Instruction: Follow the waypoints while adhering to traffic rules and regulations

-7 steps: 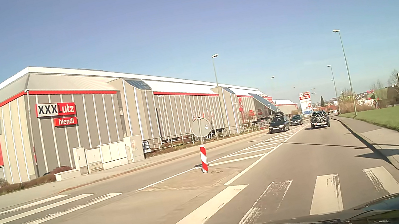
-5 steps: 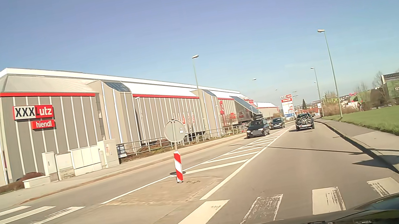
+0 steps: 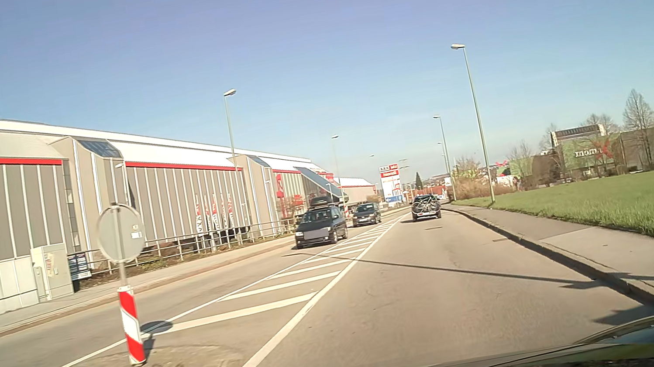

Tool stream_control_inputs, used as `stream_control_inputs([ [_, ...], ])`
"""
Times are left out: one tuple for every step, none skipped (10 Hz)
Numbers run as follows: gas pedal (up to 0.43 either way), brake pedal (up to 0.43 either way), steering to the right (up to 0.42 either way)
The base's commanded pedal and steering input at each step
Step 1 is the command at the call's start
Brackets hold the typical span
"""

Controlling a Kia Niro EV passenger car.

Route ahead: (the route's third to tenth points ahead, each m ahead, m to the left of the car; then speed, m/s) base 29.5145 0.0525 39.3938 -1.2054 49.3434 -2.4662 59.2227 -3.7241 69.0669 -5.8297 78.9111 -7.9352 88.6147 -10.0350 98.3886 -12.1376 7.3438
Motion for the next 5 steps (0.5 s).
stream_control_inputs([
  [0.299, 0.0, 0.139],
  [0.299, 0.0, 0.118],
  [0.311, 0.0, 0.096],
  [0.311, 0.0, 0.069],
  [0.311, 0.0, 0.047],
])
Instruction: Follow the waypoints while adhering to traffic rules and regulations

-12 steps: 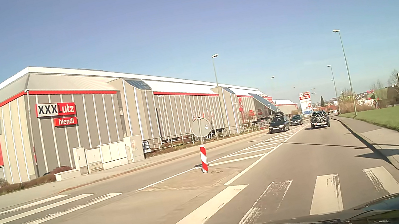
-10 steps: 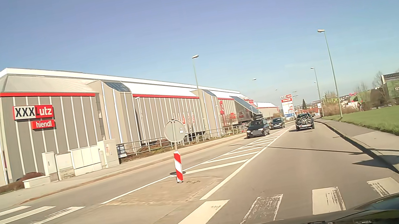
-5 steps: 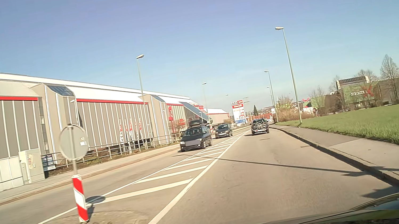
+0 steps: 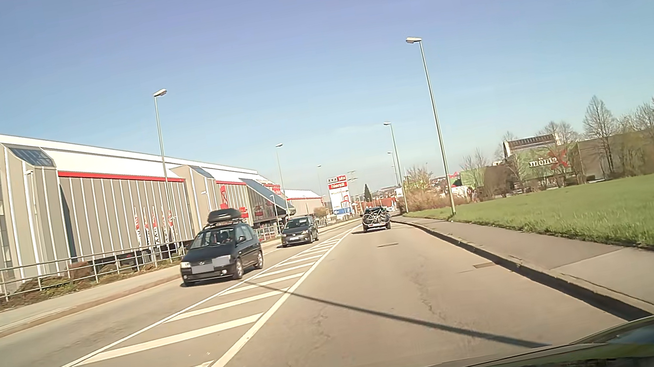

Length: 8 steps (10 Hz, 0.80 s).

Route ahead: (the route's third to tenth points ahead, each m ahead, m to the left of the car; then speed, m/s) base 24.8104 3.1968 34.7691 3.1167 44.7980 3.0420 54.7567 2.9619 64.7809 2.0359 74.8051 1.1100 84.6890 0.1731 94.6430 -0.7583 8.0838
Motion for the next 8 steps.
stream_control_inputs([
  [0.311, 0.0, 0.03],
  [0.311, 0.0, 0.02],
  [0.311, 0.0, 0.012],
  [0.311, 0.0, 0.007],
  [0.311, 0.0, 0.003],
  [0.311, 0.0, 0.003],
  [0.311, 0.0, 0.003],
  [0.311, 0.0, 0.002],
])
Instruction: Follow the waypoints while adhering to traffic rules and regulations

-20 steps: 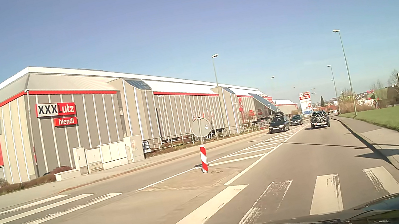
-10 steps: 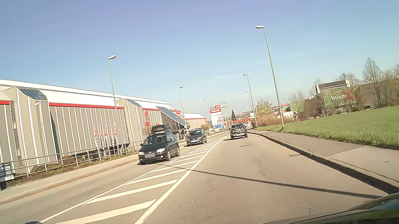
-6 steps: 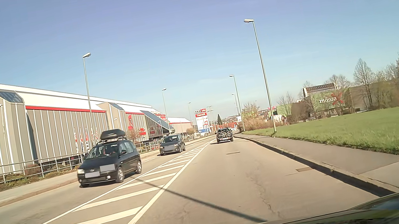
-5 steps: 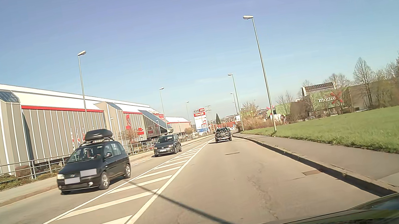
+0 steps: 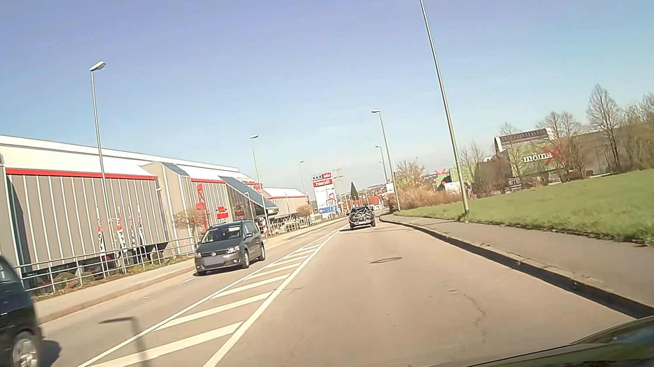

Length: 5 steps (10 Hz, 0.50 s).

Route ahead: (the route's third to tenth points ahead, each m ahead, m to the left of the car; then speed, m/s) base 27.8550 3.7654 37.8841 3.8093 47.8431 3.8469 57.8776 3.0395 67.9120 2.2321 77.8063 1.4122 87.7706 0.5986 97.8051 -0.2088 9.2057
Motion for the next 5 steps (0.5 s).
stream_control_inputs([
  [0.311, 0.0, 0.001],
  [0.299, 0.0, 0.0],
  [0.299, 0.0, 0.002],
  [0.268, 0.0, 0.004],
  [0.26, 0.0, 0.004],
])
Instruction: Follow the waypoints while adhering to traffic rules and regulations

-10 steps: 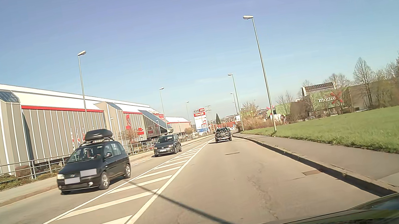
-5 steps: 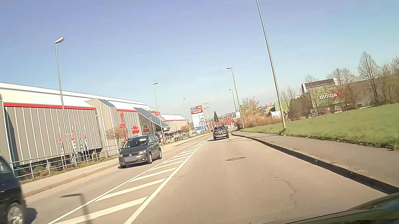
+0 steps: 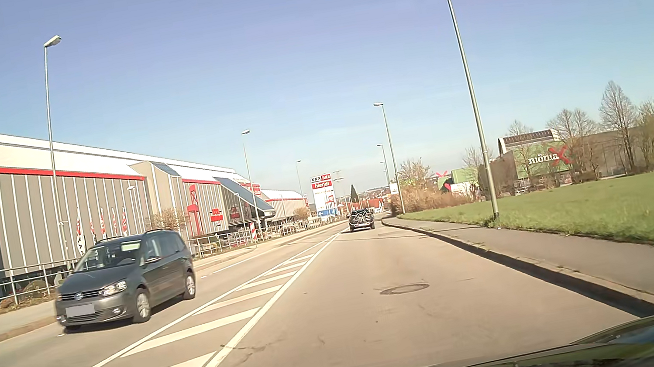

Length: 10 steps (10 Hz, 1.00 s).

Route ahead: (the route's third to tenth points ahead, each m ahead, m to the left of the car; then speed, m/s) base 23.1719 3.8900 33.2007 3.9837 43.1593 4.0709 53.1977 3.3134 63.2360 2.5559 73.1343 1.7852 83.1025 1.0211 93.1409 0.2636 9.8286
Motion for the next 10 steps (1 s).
stream_control_inputs([
  [0.248, 0.0, 0.004],
  [0.248, 0.0, 0.004],
  [0.248, 0.0, 0.004],
  [0.248, 0.0, 0.004],
  [0.22, 0.0, 0.004],
  [0.209, 0.0, 0.004],
  [0.209, 0.0, 0.004],
  [0.209, 0.0, 0.004],
  [0.209, 0.0, 0.004],
  [0.209, 0.0, 0.004],
])
